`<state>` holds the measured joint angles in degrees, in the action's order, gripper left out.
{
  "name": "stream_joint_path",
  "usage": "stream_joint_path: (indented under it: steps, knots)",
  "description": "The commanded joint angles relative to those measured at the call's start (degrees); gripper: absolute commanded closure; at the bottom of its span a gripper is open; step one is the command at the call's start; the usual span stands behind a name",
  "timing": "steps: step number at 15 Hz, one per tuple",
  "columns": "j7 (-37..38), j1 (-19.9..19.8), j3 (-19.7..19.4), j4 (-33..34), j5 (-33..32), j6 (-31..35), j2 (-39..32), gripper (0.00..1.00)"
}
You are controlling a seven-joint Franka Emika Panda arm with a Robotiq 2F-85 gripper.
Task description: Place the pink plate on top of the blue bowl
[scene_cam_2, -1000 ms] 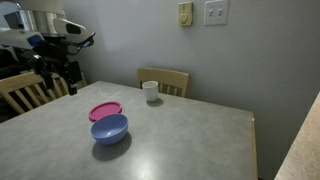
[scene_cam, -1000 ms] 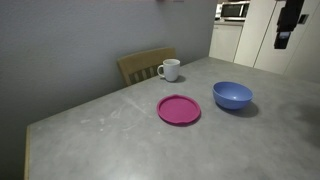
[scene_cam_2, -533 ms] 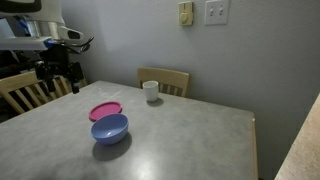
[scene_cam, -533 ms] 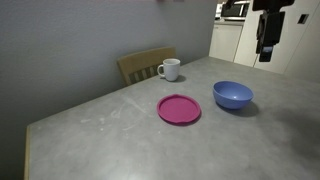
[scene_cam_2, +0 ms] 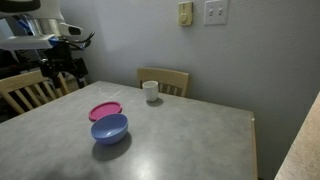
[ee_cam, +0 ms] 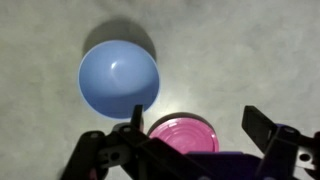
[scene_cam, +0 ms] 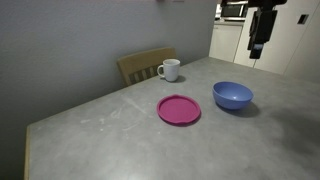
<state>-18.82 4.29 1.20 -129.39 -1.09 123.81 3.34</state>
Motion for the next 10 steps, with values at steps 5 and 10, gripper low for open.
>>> stream_joint_path:
  steps: [5,10]
  knots:
    - [-3.4,2.1,4.2,6.2,-6.0,17.0,-11.5,0.0]
    - [-9.6,1.8,7.0,11.4,-4.9,18.4,-20.6,0.0]
